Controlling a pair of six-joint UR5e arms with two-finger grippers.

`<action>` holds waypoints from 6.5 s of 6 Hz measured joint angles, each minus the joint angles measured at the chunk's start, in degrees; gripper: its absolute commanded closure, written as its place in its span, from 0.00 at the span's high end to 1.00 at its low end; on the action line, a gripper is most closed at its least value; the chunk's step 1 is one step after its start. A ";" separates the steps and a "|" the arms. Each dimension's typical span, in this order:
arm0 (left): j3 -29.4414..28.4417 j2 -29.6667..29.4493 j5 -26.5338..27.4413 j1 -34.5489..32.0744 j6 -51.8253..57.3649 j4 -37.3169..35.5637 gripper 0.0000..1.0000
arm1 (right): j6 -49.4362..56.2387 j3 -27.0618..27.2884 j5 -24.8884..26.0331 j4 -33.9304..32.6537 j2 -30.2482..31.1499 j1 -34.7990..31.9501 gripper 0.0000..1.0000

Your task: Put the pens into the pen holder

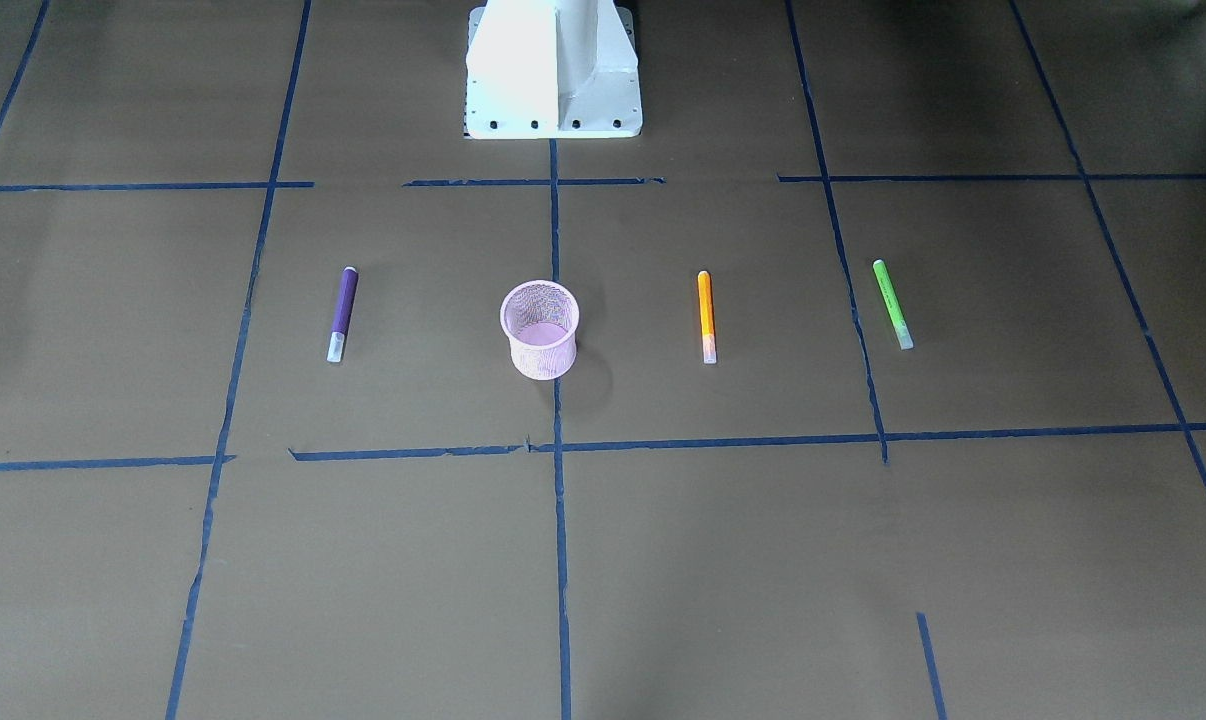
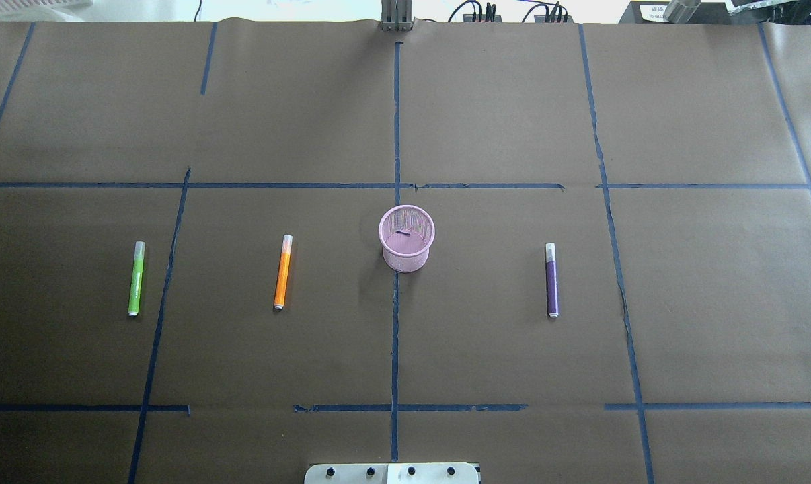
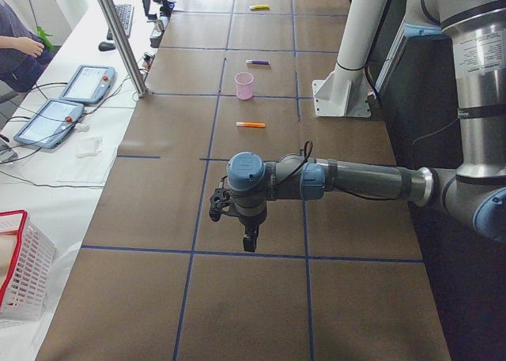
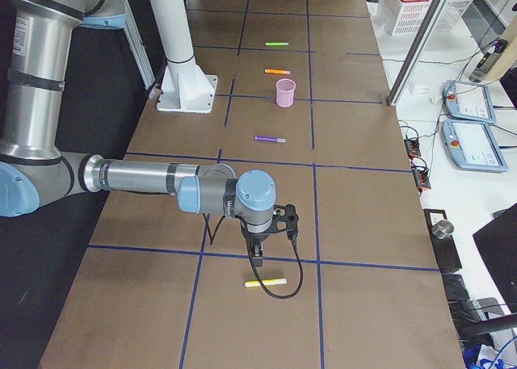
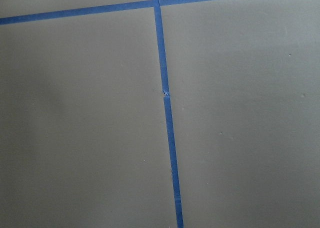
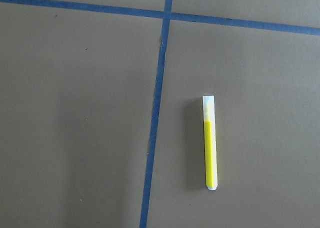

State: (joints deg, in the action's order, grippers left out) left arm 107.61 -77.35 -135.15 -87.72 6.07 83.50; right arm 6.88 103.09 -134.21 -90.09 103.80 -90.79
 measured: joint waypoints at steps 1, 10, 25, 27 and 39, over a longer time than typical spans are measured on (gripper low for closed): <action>0.17 0.00 0.01 0.02 0.00 0.00 1.00 | -0.02 0.00 -0.03 0.00 -0.02 0.00 1.00; 0.70 -10.04 9.12 24.74 -48.72 23.45 1.00 | 0.07 0.33 -0.26 0.09 -0.70 0.09 1.00; -10.67 -17.99 20.81 45.19 -72.49 34.20 0.34 | 0.15 0.00 -0.18 0.09 -0.70 0.09 1.00; -10.75 -18.01 20.84 45.26 -72.54 34.12 0.00 | 0.15 0.00 -0.18 0.09 -0.70 0.09 1.00; -10.43 -56.39 78.76 64.63 -88.86 17.99 0.05 | 0.15 0.12 -0.62 4.92 -0.70 0.26 1.00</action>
State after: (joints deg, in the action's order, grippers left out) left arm 97.18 -133.74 -56.39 -23.09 -82.80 101.49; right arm 7.03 103.21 -134.83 -85.17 103.10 -90.53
